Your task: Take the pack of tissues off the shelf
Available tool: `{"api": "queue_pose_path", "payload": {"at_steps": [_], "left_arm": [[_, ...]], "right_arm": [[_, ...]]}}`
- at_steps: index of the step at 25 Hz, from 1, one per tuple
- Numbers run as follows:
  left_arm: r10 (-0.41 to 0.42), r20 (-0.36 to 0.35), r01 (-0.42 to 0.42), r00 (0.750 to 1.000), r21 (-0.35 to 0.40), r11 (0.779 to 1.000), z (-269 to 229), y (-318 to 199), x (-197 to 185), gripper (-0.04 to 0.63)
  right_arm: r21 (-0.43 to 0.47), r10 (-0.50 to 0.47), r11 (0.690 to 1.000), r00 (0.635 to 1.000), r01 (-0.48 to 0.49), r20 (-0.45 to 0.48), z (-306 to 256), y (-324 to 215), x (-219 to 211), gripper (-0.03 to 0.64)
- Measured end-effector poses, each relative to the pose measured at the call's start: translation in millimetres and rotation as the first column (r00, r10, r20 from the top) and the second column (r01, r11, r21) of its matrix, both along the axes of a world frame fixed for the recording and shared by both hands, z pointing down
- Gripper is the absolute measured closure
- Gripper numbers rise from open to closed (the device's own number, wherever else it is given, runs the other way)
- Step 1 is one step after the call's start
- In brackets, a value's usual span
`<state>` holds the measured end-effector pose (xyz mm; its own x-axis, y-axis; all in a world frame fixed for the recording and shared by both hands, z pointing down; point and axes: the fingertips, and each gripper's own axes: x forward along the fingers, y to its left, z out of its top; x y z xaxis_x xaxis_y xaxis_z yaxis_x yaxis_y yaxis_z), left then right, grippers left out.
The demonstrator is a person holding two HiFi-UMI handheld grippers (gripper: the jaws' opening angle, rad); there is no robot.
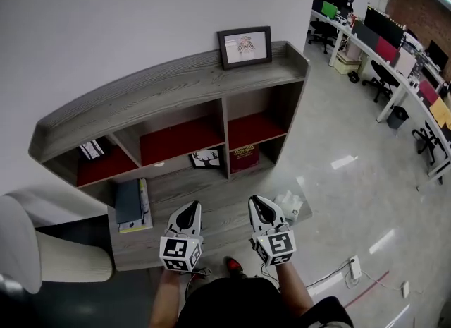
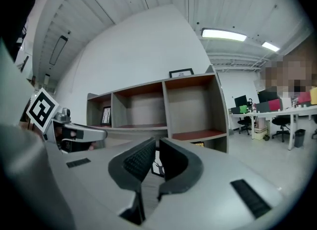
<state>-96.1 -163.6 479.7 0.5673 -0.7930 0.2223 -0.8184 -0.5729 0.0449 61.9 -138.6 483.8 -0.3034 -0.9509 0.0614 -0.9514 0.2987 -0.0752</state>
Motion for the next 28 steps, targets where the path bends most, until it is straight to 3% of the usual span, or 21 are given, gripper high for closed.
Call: {"api": "queue_pose_path", "payload": {"at_steps": [13,28], "left_arm": [[-0.148,0.001,0.148,0.989,-0.004,0.989,4,21,-52,0.588],[-0.173,0.009,0.174,0.985,-0.019,0.985,10,25,-66,0.588]], "right_arm": [[0.009,-0.183,0.983,0.983,0.183,-0.014,-8,2,-62,0.577],[-0.012,-0.224,0.975,0.974,0.224,-0.017,2,3,-77,0.578]]}}
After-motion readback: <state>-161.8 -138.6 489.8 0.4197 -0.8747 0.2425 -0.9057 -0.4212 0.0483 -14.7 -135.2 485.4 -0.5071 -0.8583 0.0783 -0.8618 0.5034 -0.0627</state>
